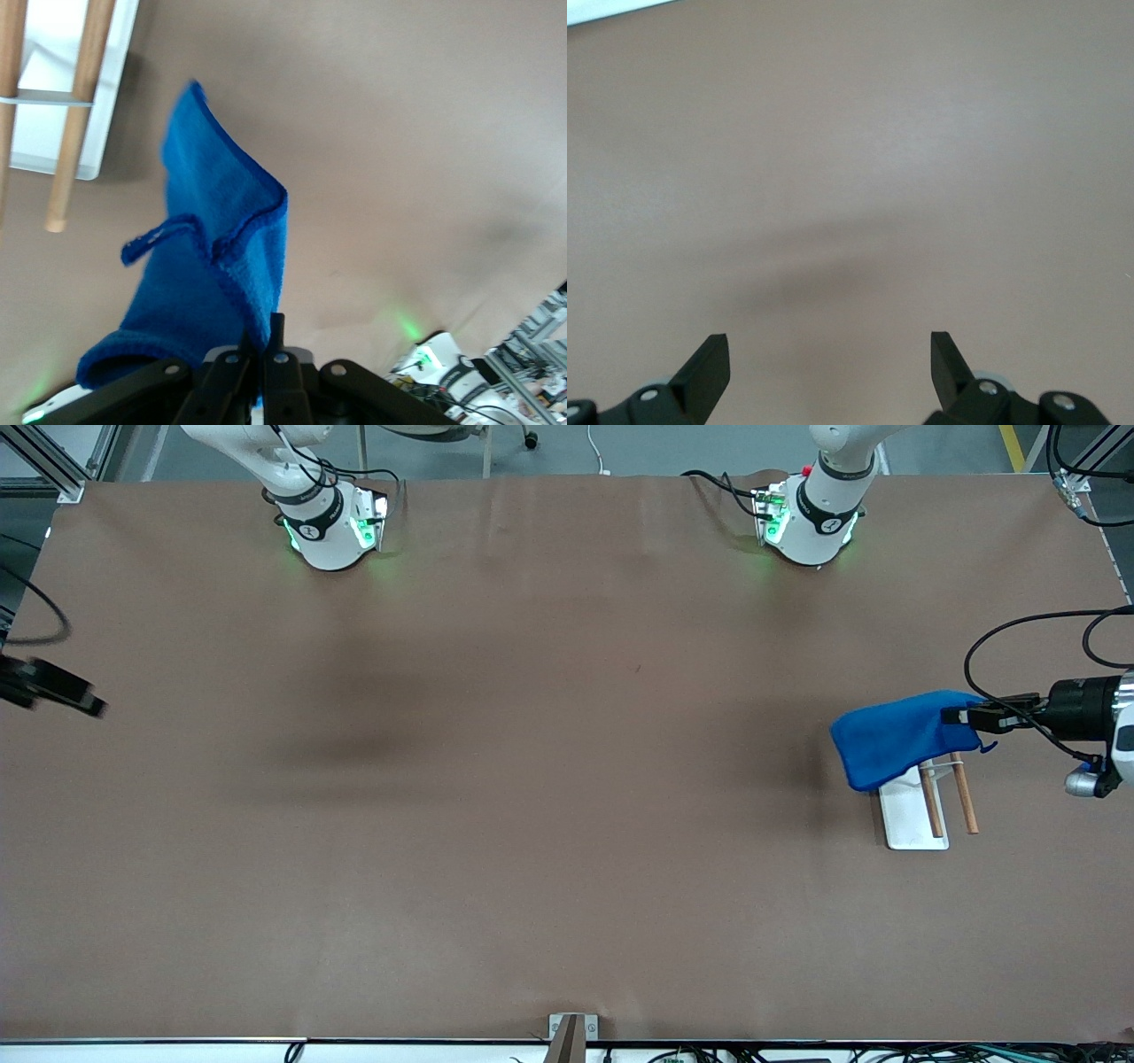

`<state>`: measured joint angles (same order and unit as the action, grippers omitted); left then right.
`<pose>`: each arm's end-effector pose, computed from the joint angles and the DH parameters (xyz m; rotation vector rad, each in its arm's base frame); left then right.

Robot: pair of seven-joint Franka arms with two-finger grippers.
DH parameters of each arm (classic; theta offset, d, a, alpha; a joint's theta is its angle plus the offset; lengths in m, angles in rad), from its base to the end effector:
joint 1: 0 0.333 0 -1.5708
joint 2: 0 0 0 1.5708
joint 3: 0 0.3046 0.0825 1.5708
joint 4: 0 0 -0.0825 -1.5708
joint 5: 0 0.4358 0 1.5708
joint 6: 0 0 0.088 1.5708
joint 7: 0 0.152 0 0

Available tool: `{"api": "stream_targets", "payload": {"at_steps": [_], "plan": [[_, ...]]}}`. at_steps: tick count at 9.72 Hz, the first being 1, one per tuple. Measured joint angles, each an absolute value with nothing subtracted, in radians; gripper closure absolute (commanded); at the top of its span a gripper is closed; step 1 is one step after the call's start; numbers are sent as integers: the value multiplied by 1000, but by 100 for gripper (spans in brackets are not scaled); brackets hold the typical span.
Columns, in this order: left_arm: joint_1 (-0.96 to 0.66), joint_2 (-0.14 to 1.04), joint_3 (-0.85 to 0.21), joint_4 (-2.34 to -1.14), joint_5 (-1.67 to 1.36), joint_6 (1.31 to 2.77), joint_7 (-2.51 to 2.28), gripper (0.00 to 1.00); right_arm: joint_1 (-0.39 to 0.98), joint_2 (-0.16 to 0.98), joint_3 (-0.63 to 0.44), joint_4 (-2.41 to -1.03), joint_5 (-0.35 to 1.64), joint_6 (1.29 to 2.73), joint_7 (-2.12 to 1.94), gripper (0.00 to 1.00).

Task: Right arm passes towel to left arm to hang

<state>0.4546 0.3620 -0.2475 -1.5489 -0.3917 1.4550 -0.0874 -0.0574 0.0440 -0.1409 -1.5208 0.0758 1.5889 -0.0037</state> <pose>0.6364 0.0839 0.3690 2.5449 0.4289 -0.5480 0.6130 -0.1100 0.5696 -3.0598 0.2990 -0.0483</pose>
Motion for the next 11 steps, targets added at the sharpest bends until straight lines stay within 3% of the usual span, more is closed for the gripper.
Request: {"api": "stream_targets", "payload": {"at_steps": [4, 11], "plan": [[450, 444, -247, -1436, -266, 1459, -63, 100, -64, 34, -131, -1438, 72, 1494, 182, 0], [477, 467, -246, -1395, -132, 1436, -31, 100, -92, 1, -134, -1437, 23, 1449, 61, 0]]}}
